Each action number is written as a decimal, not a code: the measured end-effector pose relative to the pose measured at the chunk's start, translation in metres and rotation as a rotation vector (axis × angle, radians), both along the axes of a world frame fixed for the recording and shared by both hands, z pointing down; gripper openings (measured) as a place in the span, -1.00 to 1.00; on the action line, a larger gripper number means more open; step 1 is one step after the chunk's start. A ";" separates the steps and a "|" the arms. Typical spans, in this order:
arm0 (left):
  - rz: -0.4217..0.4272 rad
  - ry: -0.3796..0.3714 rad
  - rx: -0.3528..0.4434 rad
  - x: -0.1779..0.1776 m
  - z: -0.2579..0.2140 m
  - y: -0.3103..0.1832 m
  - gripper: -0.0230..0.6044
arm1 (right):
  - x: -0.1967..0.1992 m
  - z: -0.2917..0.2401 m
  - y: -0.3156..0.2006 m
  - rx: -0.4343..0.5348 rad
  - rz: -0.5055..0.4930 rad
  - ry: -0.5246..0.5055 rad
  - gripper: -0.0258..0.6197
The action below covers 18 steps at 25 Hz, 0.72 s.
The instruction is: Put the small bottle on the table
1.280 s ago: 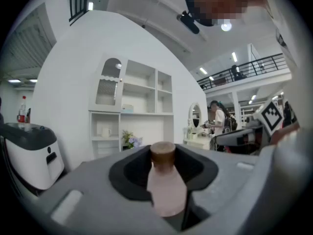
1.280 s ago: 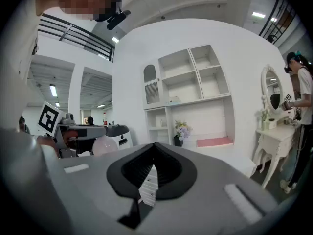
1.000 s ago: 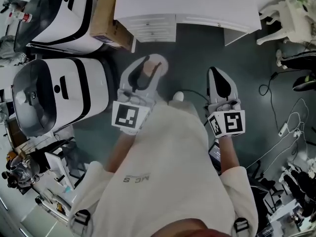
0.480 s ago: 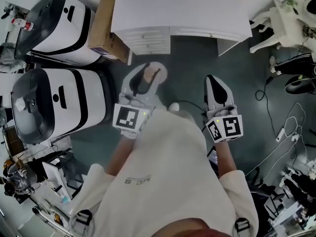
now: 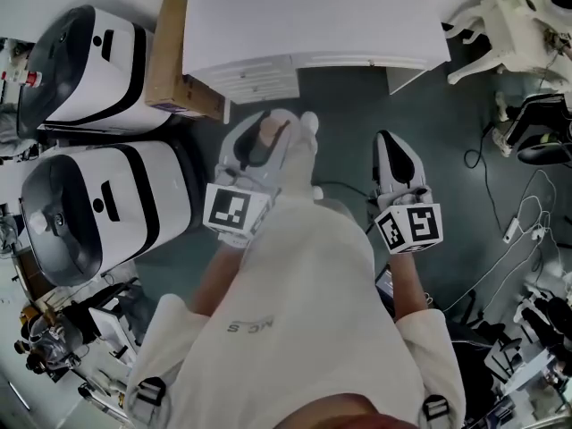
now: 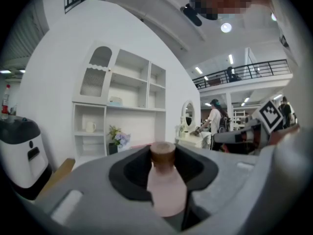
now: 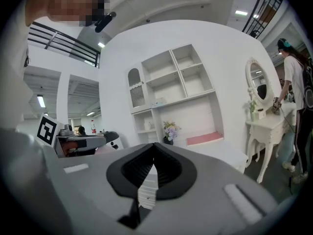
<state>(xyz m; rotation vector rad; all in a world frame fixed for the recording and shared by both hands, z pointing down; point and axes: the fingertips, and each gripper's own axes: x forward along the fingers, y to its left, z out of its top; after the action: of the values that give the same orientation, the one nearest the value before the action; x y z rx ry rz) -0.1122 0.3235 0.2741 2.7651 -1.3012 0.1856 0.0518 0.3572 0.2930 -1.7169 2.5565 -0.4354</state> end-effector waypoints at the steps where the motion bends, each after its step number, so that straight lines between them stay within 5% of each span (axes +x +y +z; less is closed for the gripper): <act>1: 0.006 0.006 -0.006 0.005 0.004 -0.013 -0.48 | 0.005 0.002 -0.012 0.000 0.004 0.003 -0.92; 5: 0.027 0.049 -0.018 0.026 0.014 -0.078 -0.48 | 0.028 0.008 -0.073 -0.018 0.028 0.015 -0.92; 18: 0.148 0.021 -0.080 0.070 0.020 -0.305 -0.48 | 0.085 -0.014 -0.308 -0.049 0.130 0.034 -0.92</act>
<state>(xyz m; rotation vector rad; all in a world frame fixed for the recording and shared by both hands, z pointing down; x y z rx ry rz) -0.0419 0.0184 0.2941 2.7872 -1.0600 0.2129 0.1370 0.0495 0.2793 -1.9093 2.4573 -0.4698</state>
